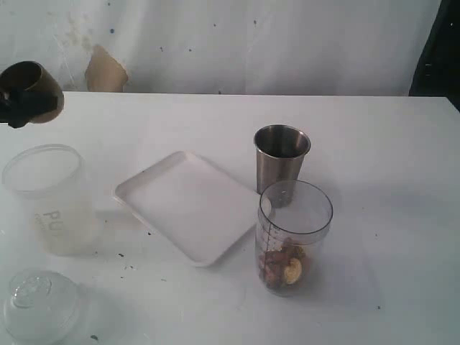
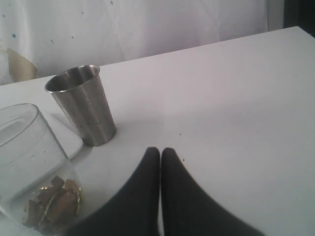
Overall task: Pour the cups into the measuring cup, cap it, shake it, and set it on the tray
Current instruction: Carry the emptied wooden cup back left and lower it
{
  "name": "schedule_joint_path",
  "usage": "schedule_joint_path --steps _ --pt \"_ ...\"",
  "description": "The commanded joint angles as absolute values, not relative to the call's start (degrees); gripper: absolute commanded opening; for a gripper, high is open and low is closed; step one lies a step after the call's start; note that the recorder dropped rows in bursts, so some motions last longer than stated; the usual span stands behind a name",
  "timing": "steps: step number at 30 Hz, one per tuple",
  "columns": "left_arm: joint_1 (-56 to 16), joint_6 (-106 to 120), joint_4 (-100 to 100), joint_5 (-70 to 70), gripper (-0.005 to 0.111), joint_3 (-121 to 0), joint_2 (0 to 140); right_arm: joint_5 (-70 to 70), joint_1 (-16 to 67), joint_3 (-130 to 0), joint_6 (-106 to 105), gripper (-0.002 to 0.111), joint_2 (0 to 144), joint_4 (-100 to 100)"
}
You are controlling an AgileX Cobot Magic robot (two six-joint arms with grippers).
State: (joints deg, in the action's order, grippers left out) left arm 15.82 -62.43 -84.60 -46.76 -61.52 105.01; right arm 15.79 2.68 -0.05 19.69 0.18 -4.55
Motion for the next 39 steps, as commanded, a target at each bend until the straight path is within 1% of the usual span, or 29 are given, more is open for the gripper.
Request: schedule_joint_path --steps 1,6,12,20,22,25,33,36,39 --pt "15.9 -60.6 -84.9 -49.4 0.0 -64.8 110.6 15.1 2.9 0.0 19.3 0.0 0.0 -4.7" --pt "15.9 -56.3 -84.7 -49.4 0.0 -67.2 116.0 15.1 2.9 0.0 19.3 0.0 0.0 -4.7" --pt "15.7 -54.3 -78.3 -50.1 0.0 -68.8 121.5 15.0 2.9 0.0 19.3 0.0 0.0 -4.7" --pt "12.3 -45.9 -76.0 -49.9 0.0 -68.8 125.9 15.0 2.9 0.0 19.3 0.0 0.0 -4.7" --pt "11.6 -45.0 -75.5 -49.3 0.004 -68.8 126.4 15.1 2.9 0.0 19.3 0.0 0.0 -4.7" --pt "11.0 -45.0 -76.9 -49.4 0.017 -68.8 126.9 15.1 2.9 0.0 19.3 0.0 0.0 -4.7" --pt "10.7 -45.3 -80.2 -52.0 0.065 -68.8 126.9 15.0 2.9 0.0 19.3 0.0 0.0 -4.6" --pt "10.7 -45.3 -79.6 -52.4 0.078 -68.8 126.8 15.0 2.9 0.0 19.3 0.0 0.0 -4.6" --pt "10.7 -45.3 -79.6 -52.2 0.086 -68.8 126.3 15.0 2.9 0.0 19.3 0.0 0.0 -4.6"
